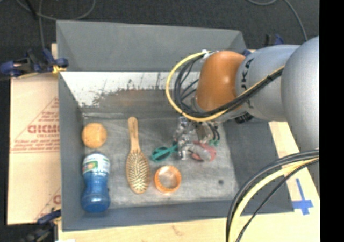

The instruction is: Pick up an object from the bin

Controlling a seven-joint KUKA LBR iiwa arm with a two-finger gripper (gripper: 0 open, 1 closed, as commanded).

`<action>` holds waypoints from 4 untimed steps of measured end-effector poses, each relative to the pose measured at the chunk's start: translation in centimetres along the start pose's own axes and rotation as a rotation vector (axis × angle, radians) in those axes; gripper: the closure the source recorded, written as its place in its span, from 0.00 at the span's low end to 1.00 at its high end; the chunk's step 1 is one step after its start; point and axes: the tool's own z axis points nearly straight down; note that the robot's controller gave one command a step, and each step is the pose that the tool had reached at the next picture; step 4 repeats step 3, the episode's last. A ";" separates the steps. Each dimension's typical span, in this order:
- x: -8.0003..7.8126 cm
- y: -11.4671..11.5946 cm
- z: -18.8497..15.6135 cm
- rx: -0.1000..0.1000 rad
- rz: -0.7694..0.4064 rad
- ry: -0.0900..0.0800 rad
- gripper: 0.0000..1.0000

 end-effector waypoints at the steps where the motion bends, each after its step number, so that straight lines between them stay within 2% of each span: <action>1: 0.2 0.0 -1.1 0.000 0.000 0.009 1.00; 3: 0.0 -0.1 -3.8 0.001 -0.001 0.002 1.00; 4: 0.0 -0.1 -3.8 0.001 -0.001 0.002 1.00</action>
Offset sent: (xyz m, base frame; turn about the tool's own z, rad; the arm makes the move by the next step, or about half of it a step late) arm 0.0002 0.0000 0.0040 0.0000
